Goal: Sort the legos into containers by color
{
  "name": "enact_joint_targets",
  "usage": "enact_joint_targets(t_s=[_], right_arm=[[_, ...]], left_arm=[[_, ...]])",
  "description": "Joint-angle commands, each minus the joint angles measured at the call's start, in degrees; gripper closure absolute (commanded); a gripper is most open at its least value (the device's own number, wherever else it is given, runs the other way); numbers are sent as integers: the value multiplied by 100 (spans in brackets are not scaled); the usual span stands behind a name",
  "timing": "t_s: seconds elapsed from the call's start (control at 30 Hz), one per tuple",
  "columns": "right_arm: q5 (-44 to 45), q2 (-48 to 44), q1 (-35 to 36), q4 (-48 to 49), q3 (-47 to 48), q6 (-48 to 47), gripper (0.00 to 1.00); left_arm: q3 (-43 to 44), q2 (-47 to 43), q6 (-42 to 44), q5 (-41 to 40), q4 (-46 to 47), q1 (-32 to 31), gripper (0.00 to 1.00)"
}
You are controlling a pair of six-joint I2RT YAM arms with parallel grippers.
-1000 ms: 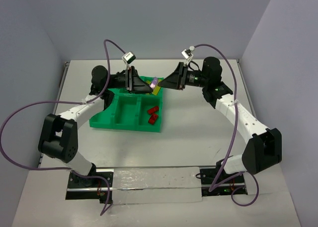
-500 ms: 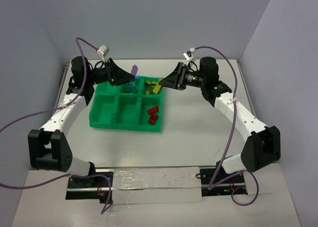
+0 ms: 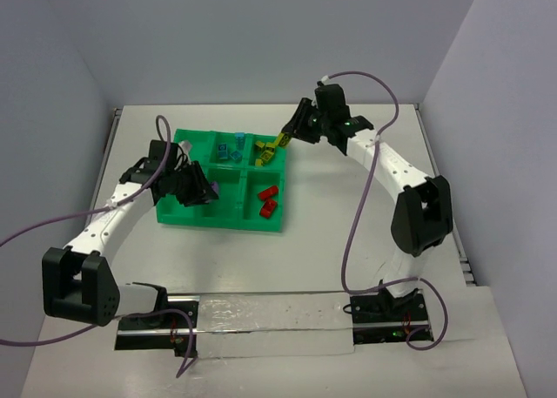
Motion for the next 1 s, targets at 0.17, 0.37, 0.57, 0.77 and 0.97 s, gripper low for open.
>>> enact_joint_targets(t_s=[0.17, 0.37, 0.57, 0.77, 0.97], right_arm=[[422, 869, 158, -146, 1104, -211, 100], [430, 1405, 227, -305, 1580, -216, 97], [376, 1866, 253, -361, 1986, -153, 88], [326, 2154, 382, -521, 2341, -304, 45], [583, 1911, 434, -792, 2501, -481, 29]], left_arm=[[-66, 251, -302, -963, 434, -289, 100], [369, 510, -273, -1244, 405, -402, 58], [555, 456, -253, -1286, 302, -430, 17], [1053, 299, -276, -1351, 26, -439, 11], [1868, 204, -217, -1617, -320, -439, 11]])
